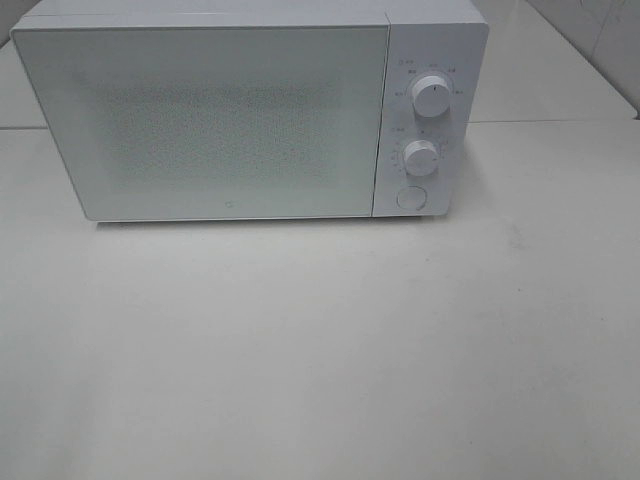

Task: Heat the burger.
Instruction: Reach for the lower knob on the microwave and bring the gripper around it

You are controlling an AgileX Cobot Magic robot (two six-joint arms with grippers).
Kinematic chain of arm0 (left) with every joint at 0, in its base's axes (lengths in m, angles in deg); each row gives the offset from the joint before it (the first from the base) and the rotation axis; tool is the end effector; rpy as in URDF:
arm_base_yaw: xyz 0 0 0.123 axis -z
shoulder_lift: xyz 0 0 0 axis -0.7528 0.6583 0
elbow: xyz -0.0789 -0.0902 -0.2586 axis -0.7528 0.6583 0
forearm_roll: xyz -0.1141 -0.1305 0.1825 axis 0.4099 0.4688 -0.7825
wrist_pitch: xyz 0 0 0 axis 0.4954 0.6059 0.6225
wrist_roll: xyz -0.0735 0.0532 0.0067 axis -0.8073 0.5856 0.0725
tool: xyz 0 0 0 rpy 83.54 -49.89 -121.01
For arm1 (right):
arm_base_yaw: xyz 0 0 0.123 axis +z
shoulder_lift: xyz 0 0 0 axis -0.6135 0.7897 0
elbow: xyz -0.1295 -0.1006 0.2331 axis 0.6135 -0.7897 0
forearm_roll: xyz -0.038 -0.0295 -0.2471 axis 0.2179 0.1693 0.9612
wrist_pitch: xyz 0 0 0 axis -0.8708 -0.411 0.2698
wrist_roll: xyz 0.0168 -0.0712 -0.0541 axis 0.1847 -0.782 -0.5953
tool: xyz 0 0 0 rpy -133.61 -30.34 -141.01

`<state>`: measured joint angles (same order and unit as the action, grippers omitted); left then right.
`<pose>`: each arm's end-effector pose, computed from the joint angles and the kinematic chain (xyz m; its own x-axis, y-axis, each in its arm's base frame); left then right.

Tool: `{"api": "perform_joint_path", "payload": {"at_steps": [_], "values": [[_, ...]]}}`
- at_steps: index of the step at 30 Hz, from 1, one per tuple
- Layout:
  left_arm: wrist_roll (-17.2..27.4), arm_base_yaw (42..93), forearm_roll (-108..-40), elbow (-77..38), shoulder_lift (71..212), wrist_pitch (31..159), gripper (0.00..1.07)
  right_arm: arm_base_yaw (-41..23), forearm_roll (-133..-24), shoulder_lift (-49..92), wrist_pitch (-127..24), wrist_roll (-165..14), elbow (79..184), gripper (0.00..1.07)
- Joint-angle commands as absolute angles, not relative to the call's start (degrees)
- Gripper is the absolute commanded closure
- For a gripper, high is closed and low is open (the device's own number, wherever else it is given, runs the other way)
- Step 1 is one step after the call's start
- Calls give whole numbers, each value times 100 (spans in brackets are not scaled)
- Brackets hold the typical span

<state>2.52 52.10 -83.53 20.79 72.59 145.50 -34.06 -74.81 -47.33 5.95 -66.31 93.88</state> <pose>-0.0097 -0.0064 0.2813 -0.4521 0.0060 -0.8920 0.1163 0.9918 -0.0522 -0.0041 -0.0042 0.2931 -0.3270 0.0230 -0.9447 -0.0100 0.9996 0.0278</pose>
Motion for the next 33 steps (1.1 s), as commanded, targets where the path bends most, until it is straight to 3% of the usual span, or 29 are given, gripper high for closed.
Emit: {"api": "perform_joint_path", "payload": {"at_steps": [1,33], "values": [[257,5193,-8330,2090,7139,14487,9,-3446,-7487,-4773,371,-6643,9451,32],[257,5193,-8330,2090,7139,14487,9,-3446,-7492,-1409,-2522,-6631,9451,32]]}}
